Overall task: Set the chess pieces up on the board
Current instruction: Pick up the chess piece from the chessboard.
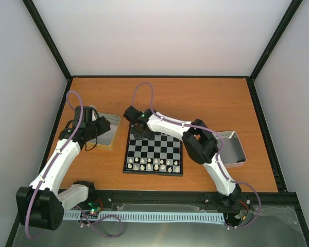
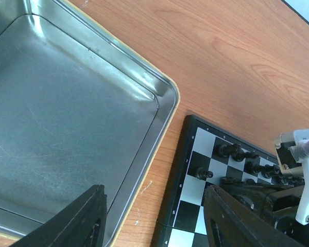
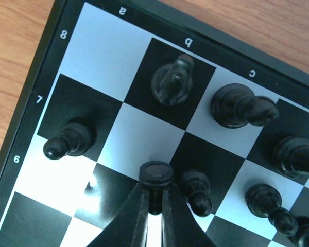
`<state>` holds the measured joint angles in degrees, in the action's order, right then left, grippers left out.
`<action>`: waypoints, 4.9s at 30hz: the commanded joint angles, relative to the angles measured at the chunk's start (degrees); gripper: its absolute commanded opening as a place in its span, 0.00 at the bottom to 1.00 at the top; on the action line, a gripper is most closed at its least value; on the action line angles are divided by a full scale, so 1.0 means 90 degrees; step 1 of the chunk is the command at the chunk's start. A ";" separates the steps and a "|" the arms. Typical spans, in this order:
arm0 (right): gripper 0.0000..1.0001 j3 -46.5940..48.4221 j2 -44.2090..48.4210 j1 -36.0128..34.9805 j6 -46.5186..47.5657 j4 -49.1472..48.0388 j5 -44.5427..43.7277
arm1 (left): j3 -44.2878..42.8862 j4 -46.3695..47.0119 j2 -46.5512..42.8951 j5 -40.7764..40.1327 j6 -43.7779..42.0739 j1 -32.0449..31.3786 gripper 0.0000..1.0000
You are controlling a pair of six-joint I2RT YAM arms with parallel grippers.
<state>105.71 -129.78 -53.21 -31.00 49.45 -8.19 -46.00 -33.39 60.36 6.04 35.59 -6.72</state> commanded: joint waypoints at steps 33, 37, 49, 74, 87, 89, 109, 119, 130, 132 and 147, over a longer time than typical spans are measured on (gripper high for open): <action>0.03 -0.3291 0.2923 0.0385 0.3157 -0.3838 0.3601 | 0.0512 0.1030 0.1273 0.5709 0.0010 0.0082 0.52; 0.03 -0.3336 0.2991 0.0390 0.3132 -0.3907 0.3612 | 0.0629 0.1388 0.1376 0.5893 0.0799 0.0082 0.51; 0.03 -0.3446 0.3113 0.0385 0.3113 -0.3979 0.3666 | 0.0883 0.2008 0.1152 0.5315 0.2126 0.0101 0.38; 0.03 -0.3252 0.2888 0.0366 0.2892 -0.3901 0.3839 | 0.1246 0.2888 0.1478 0.5979 0.3043 0.0112 0.36; 0.07 -0.3200 0.2828 0.0365 0.2657 -0.3879 0.3892 | 0.1399 0.3125 0.1419 0.6141 0.3479 0.0112 0.15; 0.11 -0.3192 0.2842 0.0366 0.2600 -0.3821 0.3910 | 0.1430 0.3184 0.1388 0.6177 0.3589 0.0112 0.14; 0.57 -0.5311 0.4169 0.0610 -0.1344 -0.7713 0.4141 | 0.2054 0.5582 0.0500 0.5861 0.7607 0.0110 0.13; 0.48 -0.5419 0.4075 0.0610 -0.1757 -0.8072 0.3960 | 0.2047 0.6105 0.0316 0.5534 0.8571 0.0112 0.13; 0.47 -0.5327 0.3831 0.0622 -0.1953 -0.8090 0.3767 | 0.2162 0.6433 0.0259 0.5534 0.8922 0.0112 0.13; 0.40 -0.5263 0.3728 0.0619 -0.2007 -0.8209 0.3952 | 0.2213 0.6547 0.0266 0.5540 0.8999 0.0112 0.13; 0.05 -0.5389 0.3761 0.0619 -0.2160 -0.8513 0.4118 | 0.2308 0.6617 0.0247 0.5514 0.9077 0.0112 0.14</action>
<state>57.63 -96.49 -47.55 -50.26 -24.67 28.75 -25.50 24.45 63.35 55.70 115.24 -6.09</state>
